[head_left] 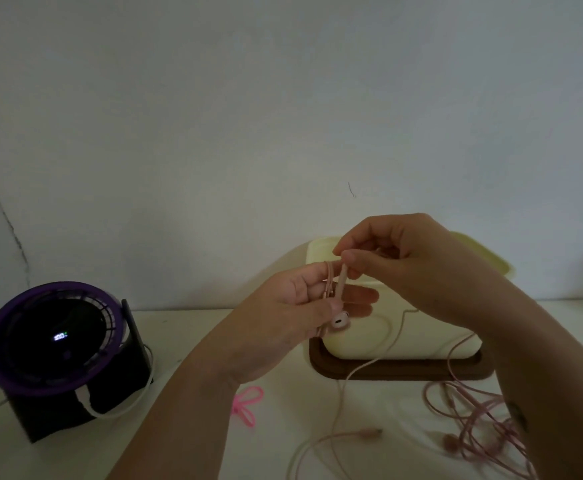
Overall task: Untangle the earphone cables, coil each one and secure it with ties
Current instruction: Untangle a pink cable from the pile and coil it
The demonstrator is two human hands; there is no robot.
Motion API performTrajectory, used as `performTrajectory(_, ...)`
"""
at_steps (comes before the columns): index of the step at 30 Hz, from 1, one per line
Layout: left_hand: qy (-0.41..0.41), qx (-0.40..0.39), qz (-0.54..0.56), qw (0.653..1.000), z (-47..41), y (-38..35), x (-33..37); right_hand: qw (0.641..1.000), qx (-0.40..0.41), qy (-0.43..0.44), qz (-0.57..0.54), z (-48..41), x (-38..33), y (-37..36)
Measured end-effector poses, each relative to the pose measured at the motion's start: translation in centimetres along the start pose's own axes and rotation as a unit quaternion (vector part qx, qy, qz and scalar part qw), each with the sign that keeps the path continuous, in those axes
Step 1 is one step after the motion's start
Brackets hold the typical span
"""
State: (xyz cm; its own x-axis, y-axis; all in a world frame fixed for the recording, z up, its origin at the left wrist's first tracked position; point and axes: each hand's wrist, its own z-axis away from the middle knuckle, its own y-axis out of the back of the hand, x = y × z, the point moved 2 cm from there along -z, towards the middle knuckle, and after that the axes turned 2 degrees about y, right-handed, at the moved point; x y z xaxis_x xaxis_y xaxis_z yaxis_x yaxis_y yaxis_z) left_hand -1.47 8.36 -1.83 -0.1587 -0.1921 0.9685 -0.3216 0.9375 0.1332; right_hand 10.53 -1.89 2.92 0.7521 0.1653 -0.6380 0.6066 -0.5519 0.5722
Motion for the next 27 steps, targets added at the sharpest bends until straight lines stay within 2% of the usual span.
performTrajectory(4,-0.015,0.006,-0.029,0.999,0.0,-0.1,0.1,1.000,-0.013,0.009,-0.020,0.0,-0.2,0.1)
performTrajectory(12,0.025,-0.009,-0.002,1.000,0.1,-0.9,0.1,0.999,0.012,0.029,-0.019,0.0,0.0,-0.3)
performTrajectory(16,0.023,-0.016,0.054,0.998,0.3,-1.1,0.8,0.992,0.026,0.030,-0.124,-0.4,0.7,-0.1)
performTrajectory(20,-0.008,-0.013,0.189,0.982,0.3,-0.9,1.5,0.966,0.022,-0.007,-0.257,-0.8,2.4,-0.5)
performTrajectory(24,-0.052,-0.020,0.311,0.949,0.2,-0.7,2.1,0.982,-0.001,-0.012,-0.187,-0.9,2.6,-2.7)
performTrajectory(27,-0.088,0.044,0.368,0.925,0.0,0.1,2.5,0.994,-0.049,0.002,-0.093,-0.8,2.0,-3.6)
